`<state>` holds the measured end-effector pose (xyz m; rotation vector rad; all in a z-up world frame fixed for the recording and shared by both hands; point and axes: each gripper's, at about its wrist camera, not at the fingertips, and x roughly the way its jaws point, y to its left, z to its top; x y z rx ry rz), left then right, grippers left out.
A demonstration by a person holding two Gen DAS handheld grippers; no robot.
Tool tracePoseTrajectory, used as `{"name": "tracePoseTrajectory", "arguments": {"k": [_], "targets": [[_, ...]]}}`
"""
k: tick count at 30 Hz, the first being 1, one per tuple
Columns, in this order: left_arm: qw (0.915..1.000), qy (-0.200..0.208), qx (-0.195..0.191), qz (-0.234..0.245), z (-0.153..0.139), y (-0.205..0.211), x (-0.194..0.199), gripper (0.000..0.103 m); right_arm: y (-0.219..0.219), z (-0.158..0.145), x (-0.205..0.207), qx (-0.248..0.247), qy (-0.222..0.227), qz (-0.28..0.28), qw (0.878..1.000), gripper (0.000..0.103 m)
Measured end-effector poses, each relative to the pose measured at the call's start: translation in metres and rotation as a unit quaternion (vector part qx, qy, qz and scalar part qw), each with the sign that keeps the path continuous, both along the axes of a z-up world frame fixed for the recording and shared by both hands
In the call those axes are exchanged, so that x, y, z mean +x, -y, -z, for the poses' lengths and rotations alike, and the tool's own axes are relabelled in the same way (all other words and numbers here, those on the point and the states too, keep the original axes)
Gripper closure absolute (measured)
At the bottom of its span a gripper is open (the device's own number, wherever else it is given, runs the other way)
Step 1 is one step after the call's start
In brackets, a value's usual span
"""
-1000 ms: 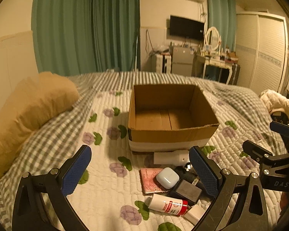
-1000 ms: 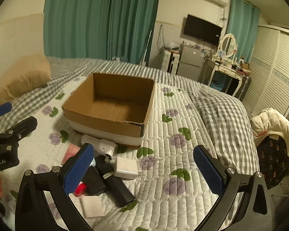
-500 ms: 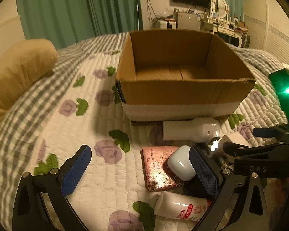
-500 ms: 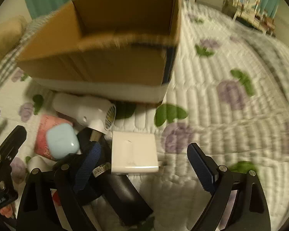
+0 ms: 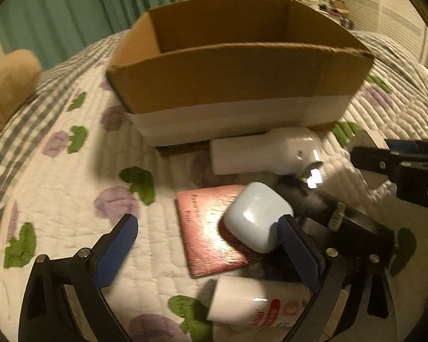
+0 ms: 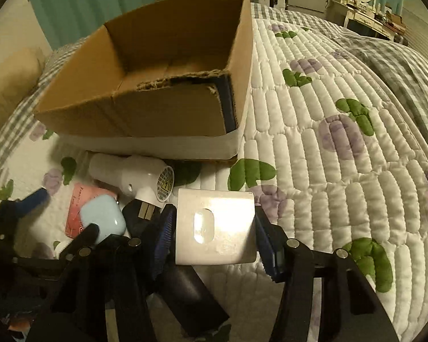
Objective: Organize rigid objects
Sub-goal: 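Lower the left tool to the blue earbud case while the right tool reaches the white charger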
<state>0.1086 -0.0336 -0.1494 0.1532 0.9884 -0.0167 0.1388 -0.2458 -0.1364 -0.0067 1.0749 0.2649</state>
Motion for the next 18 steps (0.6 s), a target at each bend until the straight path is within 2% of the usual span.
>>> {"name": "tracePoseTrajectory", "arguments": {"k": [4, 8, 10, 11, 13, 14, 18], "targets": [[0.9996, -0.007, -0.009, 0.026, 0.002, 0.009, 0.004, 0.02, 0.003, -0.004, -0.001, 0.009, 0.005, 0.001, 1.0, 0.049], [0.9983, -0.021, -0.012, 0.052, 0.003, 0.018, 0.008, 0.027, 0.009, -0.006, -0.005, 0.016, 0.004, 0.002, 1.0, 0.053], [0.9967, -0.033, -0.03, 0.067, 0.003, 0.018, 0.008, 0.04, 0.007, -0.007, -0.007, 0.016, 0.005, 0.001, 1.0, 0.053], [0.9961, -0.035, -0.031, 0.075, 0.003, 0.02, 0.009, 0.043, 0.006, -0.007, -0.007, 0.015, 0.004, 0.001, 1.0, 0.053], [0.9942, -0.042, -0.034, 0.093, 0.003, 0.024, 0.008, 0.056, 0.005, -0.006, -0.008, 0.012, 0.004, -0.001, 1.0, 0.053], [0.9943, -0.043, -0.031, 0.093, 0.003, 0.026, 0.008, 0.056, 0.004, -0.006, -0.008, 0.011, 0.004, -0.002, 1.0, 0.053], [0.994, -0.034, -0.02, 0.102, -0.001, 0.036, -0.002, 0.067, 0.004, -0.009, -0.01, 0.01, 0.012, -0.003, 1.0, 0.053]]}}
